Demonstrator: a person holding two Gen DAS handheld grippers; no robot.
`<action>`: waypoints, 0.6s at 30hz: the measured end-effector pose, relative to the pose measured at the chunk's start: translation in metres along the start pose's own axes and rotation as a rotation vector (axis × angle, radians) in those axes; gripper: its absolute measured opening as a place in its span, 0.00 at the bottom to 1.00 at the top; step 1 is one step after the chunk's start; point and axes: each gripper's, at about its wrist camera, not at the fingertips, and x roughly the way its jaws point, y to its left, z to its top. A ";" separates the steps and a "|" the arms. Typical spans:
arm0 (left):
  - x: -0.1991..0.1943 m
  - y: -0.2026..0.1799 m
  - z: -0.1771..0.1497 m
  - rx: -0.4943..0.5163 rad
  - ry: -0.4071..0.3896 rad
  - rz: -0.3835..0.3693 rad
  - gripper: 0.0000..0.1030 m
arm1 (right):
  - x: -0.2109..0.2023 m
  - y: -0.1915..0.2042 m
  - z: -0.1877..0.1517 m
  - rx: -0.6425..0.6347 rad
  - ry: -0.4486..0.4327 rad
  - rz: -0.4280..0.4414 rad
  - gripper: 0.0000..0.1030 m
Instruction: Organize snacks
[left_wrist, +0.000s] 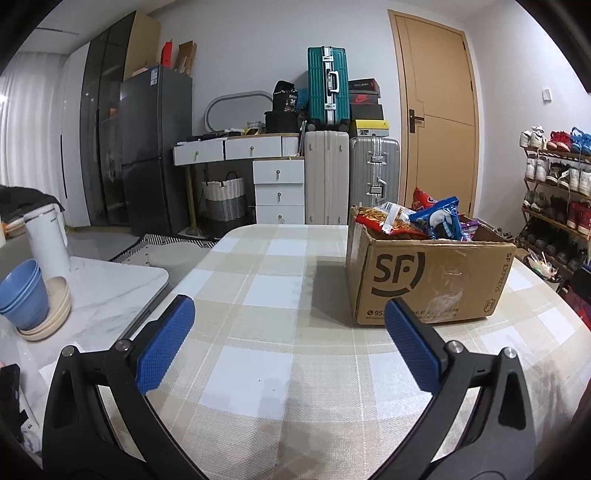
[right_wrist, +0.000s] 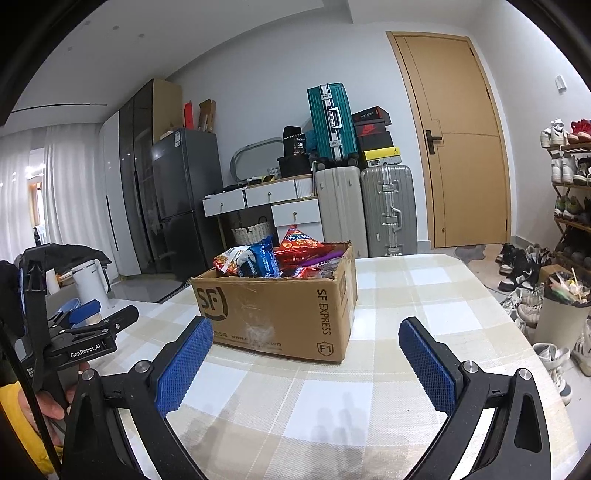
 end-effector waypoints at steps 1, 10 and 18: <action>0.000 0.001 0.000 -0.006 -0.001 0.002 1.00 | 0.000 0.000 0.000 0.000 0.001 0.002 0.99; 0.001 0.004 -0.003 -0.017 0.007 -0.014 1.00 | 0.003 -0.001 -0.002 0.002 0.006 -0.002 0.99; -0.007 0.004 -0.004 0.005 -0.012 -0.036 1.00 | 0.004 -0.001 -0.003 0.003 0.006 -0.002 0.99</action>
